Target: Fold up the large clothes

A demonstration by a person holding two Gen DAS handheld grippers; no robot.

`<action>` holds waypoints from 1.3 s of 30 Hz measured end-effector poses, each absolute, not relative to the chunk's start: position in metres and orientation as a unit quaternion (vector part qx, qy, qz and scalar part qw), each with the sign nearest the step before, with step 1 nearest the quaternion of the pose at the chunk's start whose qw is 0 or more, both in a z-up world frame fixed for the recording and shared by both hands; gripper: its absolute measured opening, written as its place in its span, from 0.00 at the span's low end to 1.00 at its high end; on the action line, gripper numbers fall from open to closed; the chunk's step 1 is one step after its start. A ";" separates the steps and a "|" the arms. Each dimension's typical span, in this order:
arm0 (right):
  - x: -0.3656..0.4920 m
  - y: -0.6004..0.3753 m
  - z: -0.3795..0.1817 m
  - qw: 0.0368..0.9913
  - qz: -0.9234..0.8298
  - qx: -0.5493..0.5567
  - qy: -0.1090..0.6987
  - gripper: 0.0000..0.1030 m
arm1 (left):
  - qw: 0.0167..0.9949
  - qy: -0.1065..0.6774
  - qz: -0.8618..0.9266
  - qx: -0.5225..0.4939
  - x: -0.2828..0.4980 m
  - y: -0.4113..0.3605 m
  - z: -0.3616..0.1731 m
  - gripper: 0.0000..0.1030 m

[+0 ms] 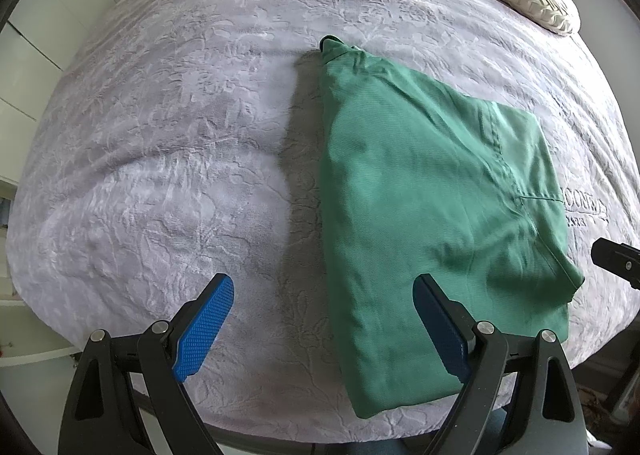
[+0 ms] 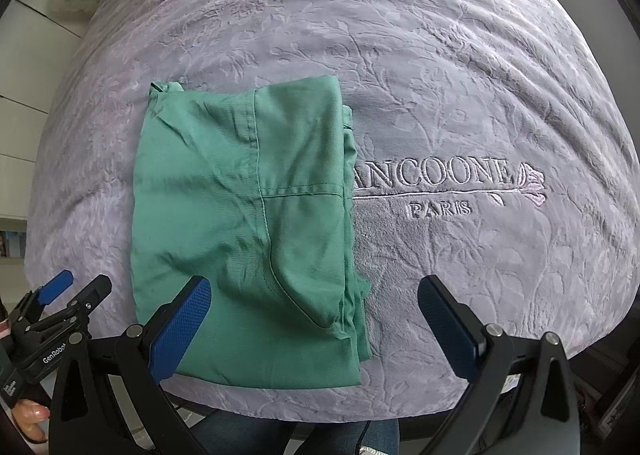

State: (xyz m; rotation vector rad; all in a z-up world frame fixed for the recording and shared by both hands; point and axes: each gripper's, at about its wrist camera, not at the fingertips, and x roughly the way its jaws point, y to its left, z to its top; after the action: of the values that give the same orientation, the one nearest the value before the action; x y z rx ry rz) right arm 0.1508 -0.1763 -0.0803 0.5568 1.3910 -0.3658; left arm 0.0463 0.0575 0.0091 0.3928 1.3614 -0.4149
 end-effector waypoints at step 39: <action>0.156 -0.170 -0.079 0.717 -0.163 0.250 0.630 1.00 | 0.738 0.622 -0.186 0.183 0.049 0.058 0.009 0.89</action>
State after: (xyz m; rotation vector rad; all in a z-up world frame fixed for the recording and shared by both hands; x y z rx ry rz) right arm 0.1559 -0.1702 -0.0793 0.5537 1.3948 -0.3597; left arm 0.0485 0.0578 0.0091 0.4007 1.3652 -0.4089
